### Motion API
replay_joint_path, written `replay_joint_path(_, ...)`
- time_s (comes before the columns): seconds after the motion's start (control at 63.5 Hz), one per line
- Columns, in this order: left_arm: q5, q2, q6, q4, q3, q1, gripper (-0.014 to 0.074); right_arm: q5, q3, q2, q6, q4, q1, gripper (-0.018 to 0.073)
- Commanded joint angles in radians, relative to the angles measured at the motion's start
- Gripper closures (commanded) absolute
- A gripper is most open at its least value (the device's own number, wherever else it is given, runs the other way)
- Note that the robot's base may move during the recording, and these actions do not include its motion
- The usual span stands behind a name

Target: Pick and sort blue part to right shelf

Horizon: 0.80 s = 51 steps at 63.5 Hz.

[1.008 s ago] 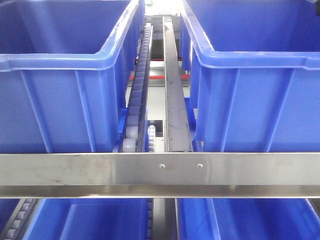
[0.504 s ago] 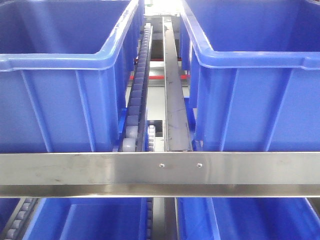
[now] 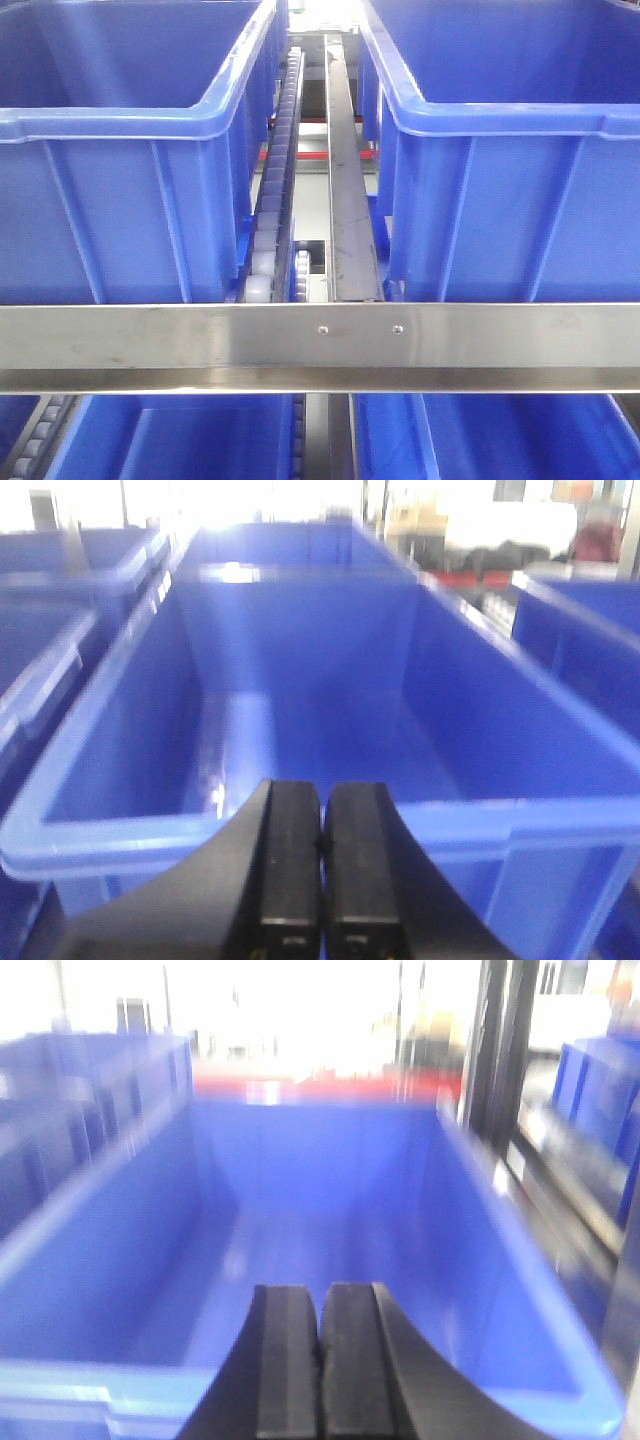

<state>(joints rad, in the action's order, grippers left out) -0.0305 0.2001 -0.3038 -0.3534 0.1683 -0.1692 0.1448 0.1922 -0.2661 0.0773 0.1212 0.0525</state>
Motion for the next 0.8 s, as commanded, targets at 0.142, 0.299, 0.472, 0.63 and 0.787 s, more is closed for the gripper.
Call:
replay_joint_path(0.142,-0.089,-0.013,-0.003,-0.009,0.028,0.001,0.0462,0.077,0.028,0.000,-0.003,0.000,-0.007,0.0484)
replay_joint_path(0.299,-0.089,-0.013,-0.003,-0.009,0.028,0.001,0.0462,0.077,0.028,0.000,-0.003,0.000,-0.007,0.0484)
replay_joint_path(0.472,-0.089,-0.013,-0.003,-0.009,0.028,0.001,0.0462,0.077,0.021,0.005,-0.003,0.000,-0.007,0.0484)
replay_joint_path(0.63,-0.089,-0.013,-0.003,-0.009,0.028,0.001,0.0462,0.077,-0.044,0.056,-0.003,-0.025,-0.008,0.0484)
replay_joint_path(0.787,-0.089,-0.013,-0.003,-0.009,0.028,0.001,0.0462,-0.025,-0.102,0.216,-0.003,-0.042,-0.008,0.0484)
